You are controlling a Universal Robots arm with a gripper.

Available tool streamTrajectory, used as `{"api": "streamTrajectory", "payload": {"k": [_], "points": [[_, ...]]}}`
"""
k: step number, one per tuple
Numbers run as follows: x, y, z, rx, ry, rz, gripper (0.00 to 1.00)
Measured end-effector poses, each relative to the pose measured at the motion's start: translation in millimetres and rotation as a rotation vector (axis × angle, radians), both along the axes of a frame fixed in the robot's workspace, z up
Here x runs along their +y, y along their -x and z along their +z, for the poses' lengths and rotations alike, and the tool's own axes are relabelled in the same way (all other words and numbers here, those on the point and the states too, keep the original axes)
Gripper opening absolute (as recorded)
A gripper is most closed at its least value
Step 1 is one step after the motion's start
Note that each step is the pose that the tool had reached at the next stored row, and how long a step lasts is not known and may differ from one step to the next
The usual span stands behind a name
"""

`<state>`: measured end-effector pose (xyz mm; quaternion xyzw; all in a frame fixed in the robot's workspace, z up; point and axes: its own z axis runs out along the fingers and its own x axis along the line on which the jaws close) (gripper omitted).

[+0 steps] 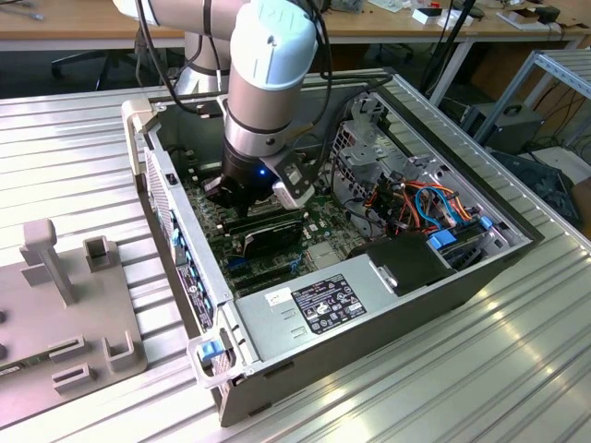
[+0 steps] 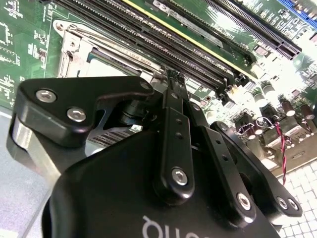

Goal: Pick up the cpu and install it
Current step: 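Install the second cpu locking lever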

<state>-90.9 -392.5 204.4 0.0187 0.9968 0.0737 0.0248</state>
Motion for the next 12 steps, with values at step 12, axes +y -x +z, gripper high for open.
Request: {"api": "streamTrajectory", "payload": {"k": [12], "points": [[4.3,0.8,-3.4,0.0001,0.0211,0.0,0.11]]}}
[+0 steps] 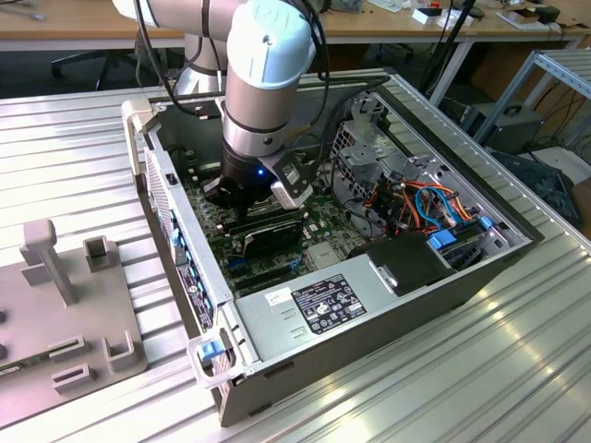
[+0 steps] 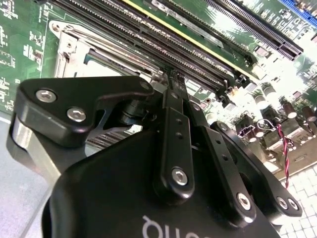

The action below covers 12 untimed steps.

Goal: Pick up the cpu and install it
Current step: 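Install the second cpu locking lever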

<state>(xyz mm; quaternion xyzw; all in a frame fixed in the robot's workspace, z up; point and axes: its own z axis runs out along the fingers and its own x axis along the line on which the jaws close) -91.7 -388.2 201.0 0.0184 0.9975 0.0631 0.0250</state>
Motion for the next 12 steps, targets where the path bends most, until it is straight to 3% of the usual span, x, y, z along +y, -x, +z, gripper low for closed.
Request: {"api": "streamTrajectory", "payload": {"k": [1,4,5,7,12], "points": [[0.8,0.1,-0.1,-0.0001,0.0068,0.0,0.11],[2.8,0.7,-0.9,-0.0001,0.0575,0.0,0.11],[2.7,0.7,-1.0,0.0,0.0614,0.0,0.11],[2.7,0.7,-0.8,0.0002,0.0617,0.0,0.11],[4.7,0.5,3.1,-0.0014,0.0542,-0.002,0.11]]}}
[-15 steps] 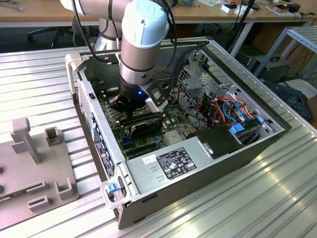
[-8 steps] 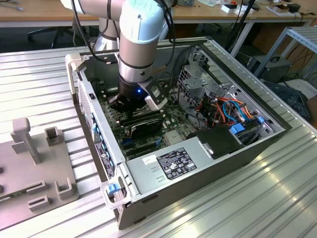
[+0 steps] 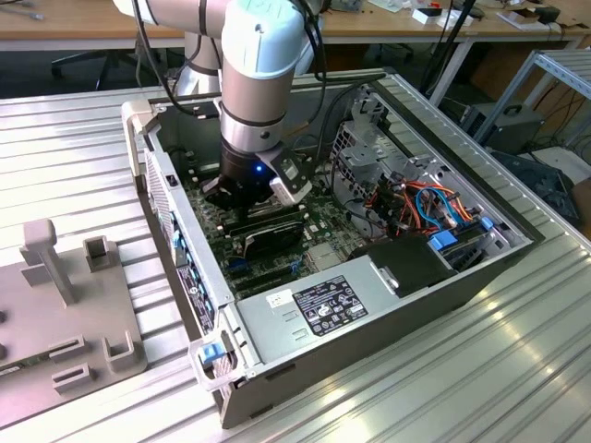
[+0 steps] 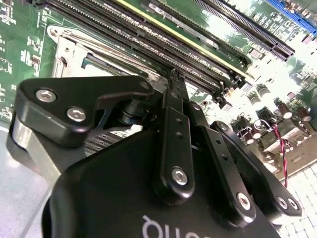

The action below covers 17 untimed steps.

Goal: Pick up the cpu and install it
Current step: 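Install the second cpu locking lever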

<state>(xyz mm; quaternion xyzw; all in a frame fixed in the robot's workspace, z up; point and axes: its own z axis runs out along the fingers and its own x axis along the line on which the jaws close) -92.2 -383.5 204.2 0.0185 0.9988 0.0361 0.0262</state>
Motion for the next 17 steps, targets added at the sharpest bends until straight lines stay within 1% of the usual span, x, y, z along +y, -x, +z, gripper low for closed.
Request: {"api": "streamTrajectory", "payload": {"k": [1,2,4,5,7,8,10,13,17], "points": [[0.0,0.1,2.7,0.0008,0.0011,0.0,0.11],[-0.2,0.2,8.0,0.0013,0.0018,-0.001,0.11],[-0.2,0.2,14.4,0.0013,0.0017,-0.002,0.11],[-0.2,0.2,19.1,0.0013,0.0016,-0.002,0.11],[-0.2,0.3,25.5,0.0013,0.0011,-0.003,0.11],[-0.2,0.3,29.6,0.0013,0.0005,-0.003,0.11],[-0.2,0.2,34.4,0.0014,-0.0003,-0.003,0.11],[-0.2,-0.7,34.3,0.0013,-0.001,-0.003,0.11],[-0.2,-9.7,34.2,0.0014,-0.0008,-0.005,0.11]]}}
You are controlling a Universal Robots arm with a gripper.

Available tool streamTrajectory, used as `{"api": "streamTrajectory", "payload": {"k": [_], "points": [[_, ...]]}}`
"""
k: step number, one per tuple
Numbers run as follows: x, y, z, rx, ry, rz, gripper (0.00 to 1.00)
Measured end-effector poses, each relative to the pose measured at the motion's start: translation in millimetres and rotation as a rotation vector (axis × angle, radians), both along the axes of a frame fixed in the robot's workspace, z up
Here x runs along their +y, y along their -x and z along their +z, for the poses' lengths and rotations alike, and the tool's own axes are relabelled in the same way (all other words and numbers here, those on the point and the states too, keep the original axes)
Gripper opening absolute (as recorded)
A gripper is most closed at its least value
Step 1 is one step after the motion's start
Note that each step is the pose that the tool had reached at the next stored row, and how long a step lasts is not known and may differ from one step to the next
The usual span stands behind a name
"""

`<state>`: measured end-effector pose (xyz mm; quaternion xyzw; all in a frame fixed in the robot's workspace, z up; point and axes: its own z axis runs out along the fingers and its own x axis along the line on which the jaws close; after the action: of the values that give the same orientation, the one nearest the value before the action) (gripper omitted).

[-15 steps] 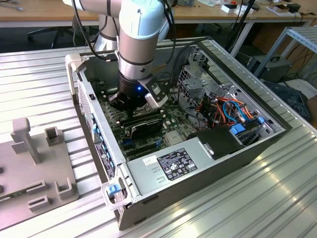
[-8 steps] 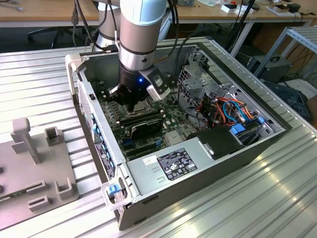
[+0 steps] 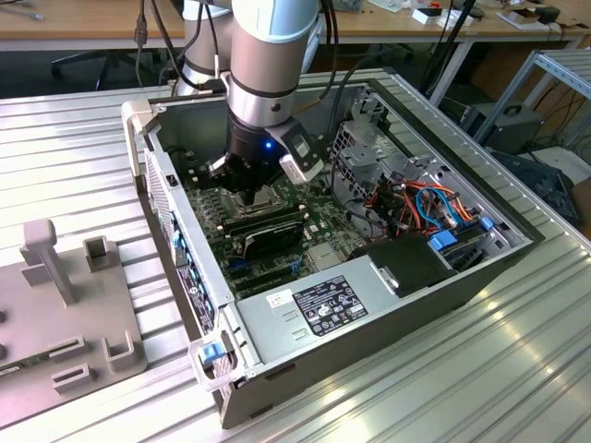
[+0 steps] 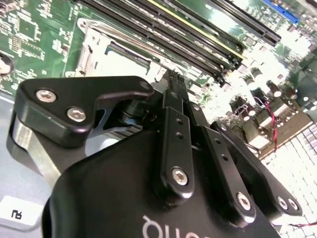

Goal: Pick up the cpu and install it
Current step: 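Install the second cpu locking lever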

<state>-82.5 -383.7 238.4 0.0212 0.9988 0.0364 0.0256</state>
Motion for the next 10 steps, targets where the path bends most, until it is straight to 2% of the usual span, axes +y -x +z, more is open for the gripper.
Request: {"api": "streamTrajectory", "payload": {"k": [4,10], "points": [[0.0,-5.9,-0.2,0.0,0.0,-0.005,0.11],[0.0,-6.7,-0.2,-0.0001,0.0,-0.006,0.11]]}}
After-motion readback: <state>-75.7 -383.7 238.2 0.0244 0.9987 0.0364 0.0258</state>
